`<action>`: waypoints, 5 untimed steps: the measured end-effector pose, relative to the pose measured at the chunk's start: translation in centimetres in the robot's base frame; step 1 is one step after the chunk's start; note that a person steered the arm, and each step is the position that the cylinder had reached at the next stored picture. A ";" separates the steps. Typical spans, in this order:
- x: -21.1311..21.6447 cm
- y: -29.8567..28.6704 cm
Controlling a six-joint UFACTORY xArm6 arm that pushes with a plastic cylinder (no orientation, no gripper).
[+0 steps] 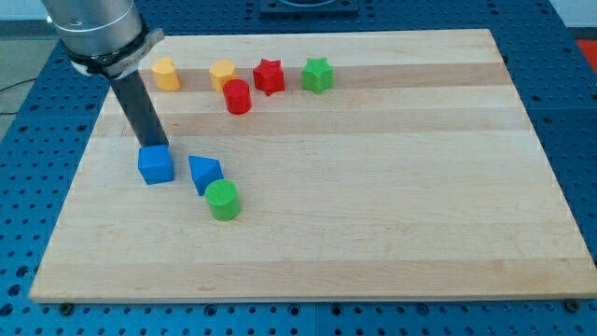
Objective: Push the red circle towards top center
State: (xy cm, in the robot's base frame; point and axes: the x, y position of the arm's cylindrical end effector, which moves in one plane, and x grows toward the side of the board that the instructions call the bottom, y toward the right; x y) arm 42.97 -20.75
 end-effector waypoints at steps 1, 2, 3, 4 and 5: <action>0.4 -0.2; 0.4 -0.1; 0.5 0.4; 1.2 0.5; 1.6 0.5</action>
State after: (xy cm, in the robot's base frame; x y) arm 44.58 -20.21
